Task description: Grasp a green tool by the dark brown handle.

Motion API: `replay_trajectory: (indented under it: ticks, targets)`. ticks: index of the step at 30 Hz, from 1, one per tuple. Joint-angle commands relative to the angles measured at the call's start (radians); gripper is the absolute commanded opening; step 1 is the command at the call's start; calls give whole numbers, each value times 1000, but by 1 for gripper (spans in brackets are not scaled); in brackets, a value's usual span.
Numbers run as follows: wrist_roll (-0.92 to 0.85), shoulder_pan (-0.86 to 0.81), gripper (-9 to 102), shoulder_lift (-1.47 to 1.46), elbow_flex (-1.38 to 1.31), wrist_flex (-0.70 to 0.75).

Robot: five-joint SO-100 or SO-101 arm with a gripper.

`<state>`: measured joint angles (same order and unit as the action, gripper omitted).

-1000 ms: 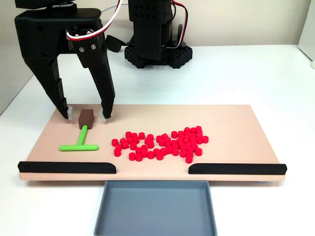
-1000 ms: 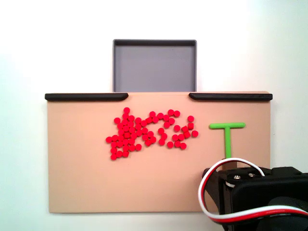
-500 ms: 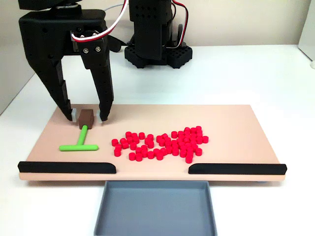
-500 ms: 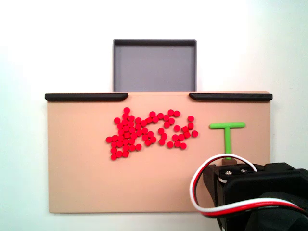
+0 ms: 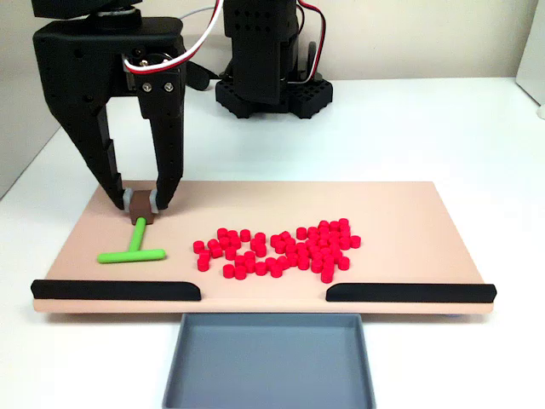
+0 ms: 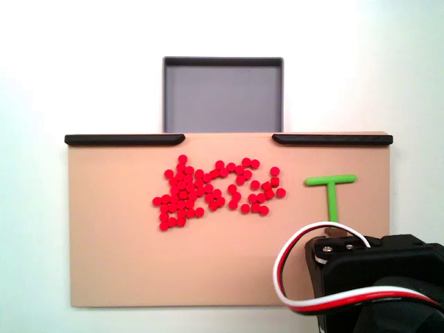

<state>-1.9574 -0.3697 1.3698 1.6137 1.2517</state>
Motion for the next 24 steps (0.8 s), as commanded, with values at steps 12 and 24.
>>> replay_trajectory:
  ticks: [12,24]
  targets:
    - [118,38,0,121,-17,40]
    - [331,172,0,273,-12,244]
